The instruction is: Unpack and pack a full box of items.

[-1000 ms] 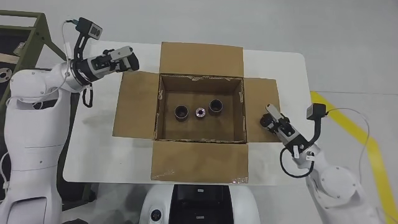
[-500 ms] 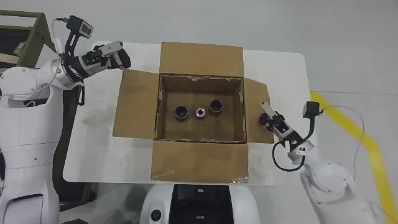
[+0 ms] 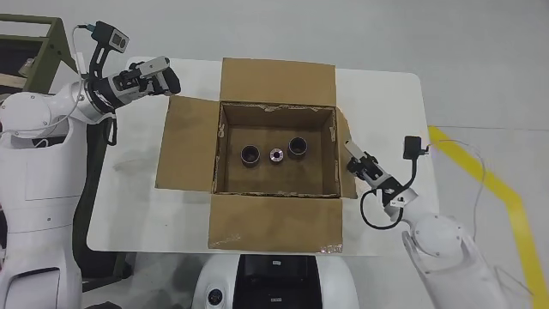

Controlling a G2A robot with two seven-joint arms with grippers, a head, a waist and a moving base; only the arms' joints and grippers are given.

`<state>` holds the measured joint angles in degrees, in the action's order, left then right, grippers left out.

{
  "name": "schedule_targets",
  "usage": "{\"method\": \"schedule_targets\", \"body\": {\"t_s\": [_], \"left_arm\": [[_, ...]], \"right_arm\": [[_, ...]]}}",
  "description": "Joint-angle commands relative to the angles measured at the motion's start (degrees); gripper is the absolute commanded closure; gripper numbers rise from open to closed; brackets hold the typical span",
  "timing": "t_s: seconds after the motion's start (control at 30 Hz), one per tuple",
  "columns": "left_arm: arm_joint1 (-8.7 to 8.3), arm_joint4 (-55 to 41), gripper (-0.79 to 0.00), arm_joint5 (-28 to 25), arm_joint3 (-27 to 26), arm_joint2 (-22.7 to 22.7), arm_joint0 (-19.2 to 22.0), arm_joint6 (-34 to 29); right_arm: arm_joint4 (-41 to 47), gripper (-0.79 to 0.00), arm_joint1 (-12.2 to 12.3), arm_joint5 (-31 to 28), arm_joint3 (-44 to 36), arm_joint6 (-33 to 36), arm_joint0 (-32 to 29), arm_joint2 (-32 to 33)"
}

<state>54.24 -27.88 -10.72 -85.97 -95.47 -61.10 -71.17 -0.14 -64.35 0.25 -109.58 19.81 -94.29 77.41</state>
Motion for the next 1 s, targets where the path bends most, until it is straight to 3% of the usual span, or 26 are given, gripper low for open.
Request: {"method": "schedule_targets", "body": {"t_s": [0.0,0.3,0.67,0.97], "left_arm": [[0.00,0.00,-0.785,0.00,0.00,0.00,0.00,0.00],[0.00,0.00,-0.785,0.00,0.00,0.00,0.00,0.00],[0.00,0.00,-0.785,0.00,0.00,0.00,0.00,0.00],[0.00,0.00,-0.785,0.00,0.00,0.00,0.00,0.00]], "right_arm": [[-0.27,-0.785,-0.06,0.31,0.33,0.31,0.45,-0.47],[-2.14,-0.785,-0.24,0.89,0.24,-0.78,0.78,-1.00],[-7.79,-0.785,0.06,2.78,-5.80,-1.51,-0.54,1.29],[-23.45,-0.785,-0.06,9.54,-13.14,-2.62,0.86,-3.71]]}}
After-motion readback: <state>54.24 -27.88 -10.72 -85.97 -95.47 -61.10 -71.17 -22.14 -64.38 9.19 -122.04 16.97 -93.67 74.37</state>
